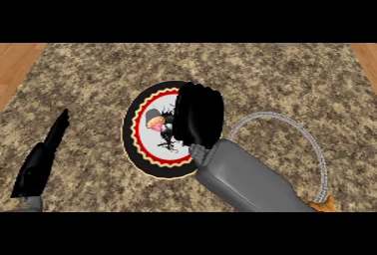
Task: Pick the cupcake from the placemat and place it in the plate
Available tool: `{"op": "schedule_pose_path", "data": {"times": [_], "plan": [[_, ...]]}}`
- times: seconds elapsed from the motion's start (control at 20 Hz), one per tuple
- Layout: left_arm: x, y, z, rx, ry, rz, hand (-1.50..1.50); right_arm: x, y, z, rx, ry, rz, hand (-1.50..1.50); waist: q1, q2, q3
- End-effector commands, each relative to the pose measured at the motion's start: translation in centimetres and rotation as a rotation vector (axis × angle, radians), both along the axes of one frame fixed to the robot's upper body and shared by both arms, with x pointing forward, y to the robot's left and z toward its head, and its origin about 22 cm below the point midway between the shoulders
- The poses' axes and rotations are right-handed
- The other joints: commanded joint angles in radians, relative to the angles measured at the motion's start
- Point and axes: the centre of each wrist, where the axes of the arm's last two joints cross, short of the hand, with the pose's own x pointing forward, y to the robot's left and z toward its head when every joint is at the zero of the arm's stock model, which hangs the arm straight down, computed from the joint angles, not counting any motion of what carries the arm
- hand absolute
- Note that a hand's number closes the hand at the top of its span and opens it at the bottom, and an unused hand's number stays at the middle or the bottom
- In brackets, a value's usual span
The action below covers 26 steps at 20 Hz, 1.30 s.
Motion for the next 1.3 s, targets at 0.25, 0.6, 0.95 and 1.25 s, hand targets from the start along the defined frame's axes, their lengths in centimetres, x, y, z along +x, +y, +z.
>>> {"op": "schedule_pose_path", "data": {"times": [0.25,0.6,0.95,1.25], "plan": [[1.0,-1.4,0.9,-0.003,-0.007,-0.041,0.0,3.3,-1.2,-3.8,0.284,0.102,-0.281,-1.5,0.024,0.004,0.001],[0.4,-0.4,0.5,0.005,0.01,-0.014,0.0,4.2,-0.6,-4.3,0.422,-0.077,-0.249,-1.5,0.016,0.001,0.001],[0.9,0.3,0.5,-0.008,0.018,0.037,0.0,4.7,-2.1,-4.6,0.591,-0.273,-0.369,-1.5,-0.056,-0.013,0.001],[-2.5,0.9,-1.3,0.007,0.014,0.056,0.0,1.8,-4.0,-5.5,0.791,-0.405,-0.393,-1.5,-0.073,-0.021,0.002]]}}
